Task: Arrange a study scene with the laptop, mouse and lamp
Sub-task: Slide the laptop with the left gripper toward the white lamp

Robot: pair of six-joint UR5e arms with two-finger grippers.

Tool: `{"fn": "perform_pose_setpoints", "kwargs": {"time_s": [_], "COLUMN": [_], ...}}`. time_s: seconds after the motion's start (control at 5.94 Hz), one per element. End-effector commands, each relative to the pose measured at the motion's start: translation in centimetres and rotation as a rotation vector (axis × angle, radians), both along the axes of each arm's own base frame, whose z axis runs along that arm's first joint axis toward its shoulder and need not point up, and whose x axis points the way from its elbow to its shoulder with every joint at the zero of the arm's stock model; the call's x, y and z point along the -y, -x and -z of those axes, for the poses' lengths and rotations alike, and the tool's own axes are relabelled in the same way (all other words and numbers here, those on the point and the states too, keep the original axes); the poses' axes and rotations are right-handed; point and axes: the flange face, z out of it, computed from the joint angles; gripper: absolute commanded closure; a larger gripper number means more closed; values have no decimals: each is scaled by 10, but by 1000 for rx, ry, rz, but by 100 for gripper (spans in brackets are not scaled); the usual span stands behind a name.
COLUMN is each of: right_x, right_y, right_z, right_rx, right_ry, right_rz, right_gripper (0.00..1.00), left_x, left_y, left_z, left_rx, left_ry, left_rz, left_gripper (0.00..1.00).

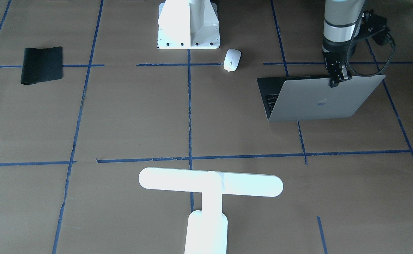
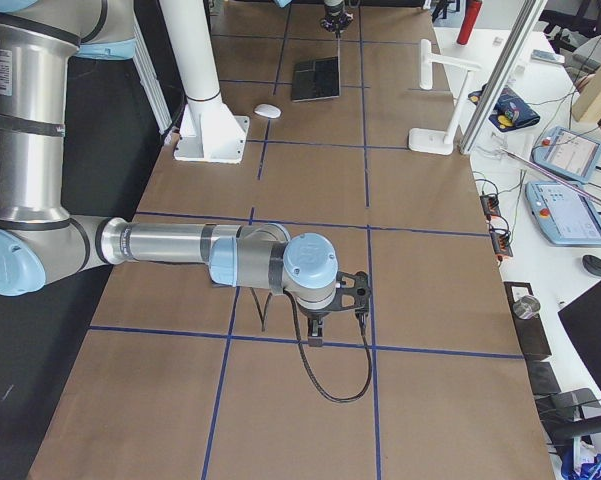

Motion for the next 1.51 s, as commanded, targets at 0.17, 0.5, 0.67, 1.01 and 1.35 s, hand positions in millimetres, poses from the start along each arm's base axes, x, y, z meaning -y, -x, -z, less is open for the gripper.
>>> {"fn": "perform_pose_setpoints", "kwargs": {"time_s": [0.17,0.5,0.67,1.01,1.35], "right_x": [-2,-1,-1,0,0], "right_y": [0,0,0,0,0], "right_z": [-3,-3,-1,-1,0], "right_rx": [1,1,0,0,0], "right_ry": [7,6,3,1,0], "right_rz": [0,0,0,0,0], "right_gripper": [0,0,0,0,0], "left_x": [62,88,87,82,103], "left_y": [-62,-113,-147,-172,-213], "left_z": [72,121,145,181,216], "left_rx": [-36,-68,-83,-125,-157], "left_ry": [-24,-6,5,2,23], "left_rz": [-6,29,27,36,83], "left_gripper": [100,100,100,100,100]}}
